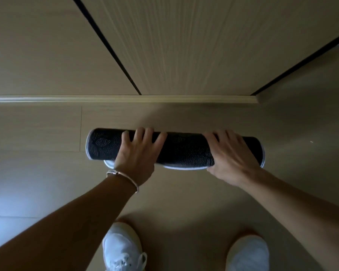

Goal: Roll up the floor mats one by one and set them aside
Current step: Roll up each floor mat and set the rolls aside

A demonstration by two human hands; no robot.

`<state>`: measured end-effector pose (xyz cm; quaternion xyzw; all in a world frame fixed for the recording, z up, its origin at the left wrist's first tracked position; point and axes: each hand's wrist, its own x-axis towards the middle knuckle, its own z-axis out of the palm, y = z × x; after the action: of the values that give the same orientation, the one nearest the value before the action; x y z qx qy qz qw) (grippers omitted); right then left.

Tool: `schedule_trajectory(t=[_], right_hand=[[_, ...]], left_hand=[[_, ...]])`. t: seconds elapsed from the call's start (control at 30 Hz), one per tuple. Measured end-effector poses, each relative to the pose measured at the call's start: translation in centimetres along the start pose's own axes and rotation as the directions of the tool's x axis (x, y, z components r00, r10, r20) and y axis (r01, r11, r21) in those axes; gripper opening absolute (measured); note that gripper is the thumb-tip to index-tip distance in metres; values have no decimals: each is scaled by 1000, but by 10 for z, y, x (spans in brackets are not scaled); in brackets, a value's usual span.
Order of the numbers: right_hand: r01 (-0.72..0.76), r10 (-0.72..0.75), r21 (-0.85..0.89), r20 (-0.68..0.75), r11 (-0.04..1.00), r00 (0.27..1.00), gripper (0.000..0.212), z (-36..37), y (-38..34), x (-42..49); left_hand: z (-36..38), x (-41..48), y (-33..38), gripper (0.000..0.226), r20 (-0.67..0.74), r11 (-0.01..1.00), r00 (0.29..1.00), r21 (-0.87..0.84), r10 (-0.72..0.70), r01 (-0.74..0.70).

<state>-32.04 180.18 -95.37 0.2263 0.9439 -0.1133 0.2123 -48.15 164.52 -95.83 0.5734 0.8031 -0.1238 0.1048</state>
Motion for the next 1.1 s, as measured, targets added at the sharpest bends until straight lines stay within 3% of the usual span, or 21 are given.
schedule_trajectory(t=[0.27, 0.4, 0.57, 0.63, 0.7, 0.77, 0.87, 0.97, 1.1], right_hand=[[-93, 63, -124, -225, 988, 972, 83, 17, 34, 69], [-187, 166, -179, -129, 966, 978, 79, 21, 31, 82], [-227, 241, -131, 106, 965, 965, 94, 2, 19, 82], [-198, 209, -82, 158, 977, 965, 107, -17, 12, 68], [-143, 142, -7, 141, 990, 980, 103, -39, -1, 36], [-112, 93, 89, 195, 990, 976, 79, -66, -15, -5], [-161, 38, 234, 454, 959, 890, 44, -127, -21, -59], [-175, -2, 288, 524, 942, 851, 42, -219, -20, -103], [-258, 83, 366, 430, 894, 899, 42, -378, -22, -174]], left_hand=[[30, 65, -12, 88, -113, 996, 993, 86, -21, 31], [32, 77, -4, 75, -131, 994, 991, 100, -25, 38], [10, 82, 8, 74, 113, 991, 985, 36, -133, 130], [-10, 74, 9, 89, 220, 987, 963, -11, -156, 162], [-37, 52, 7, 94, 258, 986, 956, -57, -136, 156], [-71, 18, 4, 82, 298, 984, 949, -111, -100, 139], [-137, -30, -6, 58, 487, 954, 873, -271, 18, 131], [-234, -64, -23, 44, 594, 901, 795, -403, 122, 163], [-409, -98, -37, 34, 499, 826, 862, -521, 89, 216]])
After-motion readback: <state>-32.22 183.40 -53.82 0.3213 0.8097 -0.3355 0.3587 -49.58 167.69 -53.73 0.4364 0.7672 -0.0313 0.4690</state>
